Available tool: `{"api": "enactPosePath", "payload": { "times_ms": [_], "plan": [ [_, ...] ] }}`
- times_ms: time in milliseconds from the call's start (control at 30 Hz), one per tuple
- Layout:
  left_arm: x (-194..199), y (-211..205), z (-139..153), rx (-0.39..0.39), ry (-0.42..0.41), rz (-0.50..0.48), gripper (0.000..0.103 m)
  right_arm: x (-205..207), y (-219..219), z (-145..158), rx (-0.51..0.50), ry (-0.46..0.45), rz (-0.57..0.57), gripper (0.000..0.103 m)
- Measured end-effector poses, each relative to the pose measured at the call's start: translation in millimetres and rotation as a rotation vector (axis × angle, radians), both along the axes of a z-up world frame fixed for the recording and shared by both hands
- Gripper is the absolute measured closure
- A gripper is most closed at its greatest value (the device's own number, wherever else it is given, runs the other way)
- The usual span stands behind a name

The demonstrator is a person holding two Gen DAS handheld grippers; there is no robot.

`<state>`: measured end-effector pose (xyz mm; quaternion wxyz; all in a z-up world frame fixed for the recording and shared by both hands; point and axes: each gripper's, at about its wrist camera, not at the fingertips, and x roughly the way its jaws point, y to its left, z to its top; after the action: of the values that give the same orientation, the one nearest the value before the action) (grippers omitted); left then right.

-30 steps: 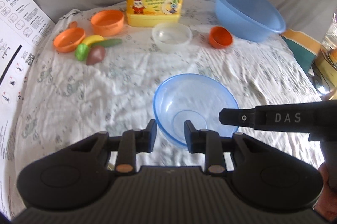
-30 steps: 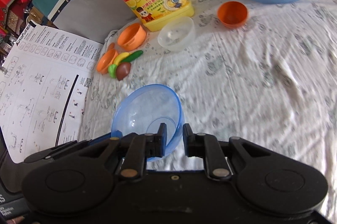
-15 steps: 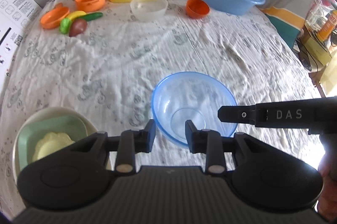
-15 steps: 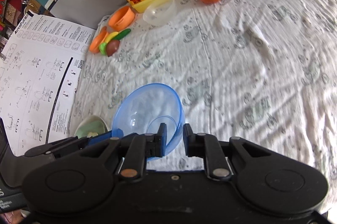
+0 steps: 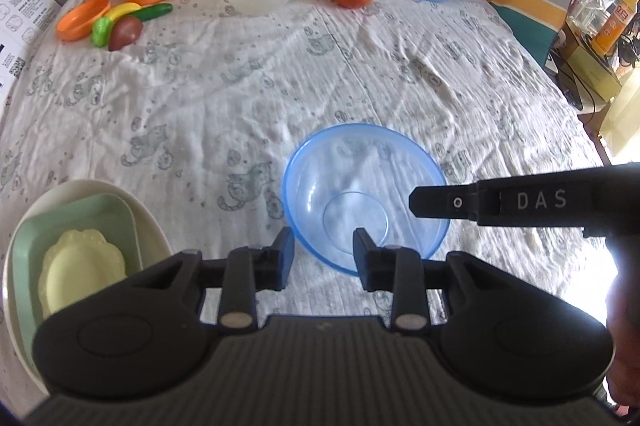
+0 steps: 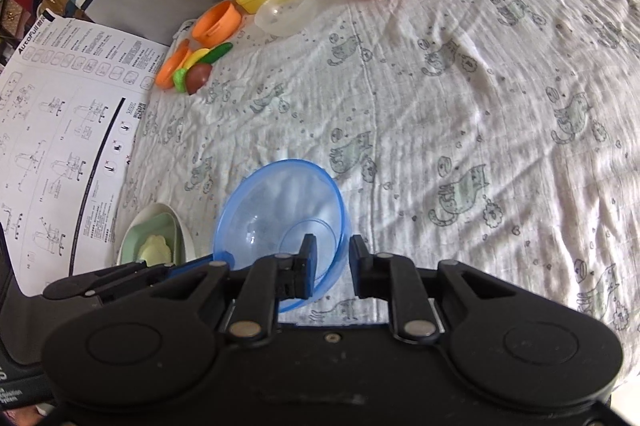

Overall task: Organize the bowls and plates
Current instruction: 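Carry the blue bowl beside the plate stack and lower it to the sheet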

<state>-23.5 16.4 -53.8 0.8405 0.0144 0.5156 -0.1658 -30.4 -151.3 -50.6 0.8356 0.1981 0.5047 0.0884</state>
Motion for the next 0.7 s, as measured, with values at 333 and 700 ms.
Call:
{"api": "enactPosePath", "payload": {
  "times_ms": [333, 700],
  "plan": [
    [0.5, -3.6, -9.1, 0.002, 0.031, -0.010, 0.070, -2.4, -1.0, -5.4, -0.005, 0.022, -0.007, 0.084],
    [1.9, -5.5, -11.0, -0.003, 0.037, -0.018, 0.069, -2.0, -0.7, -7.7, -0.001, 0.036, -0.014, 0.082]
  ]
}}
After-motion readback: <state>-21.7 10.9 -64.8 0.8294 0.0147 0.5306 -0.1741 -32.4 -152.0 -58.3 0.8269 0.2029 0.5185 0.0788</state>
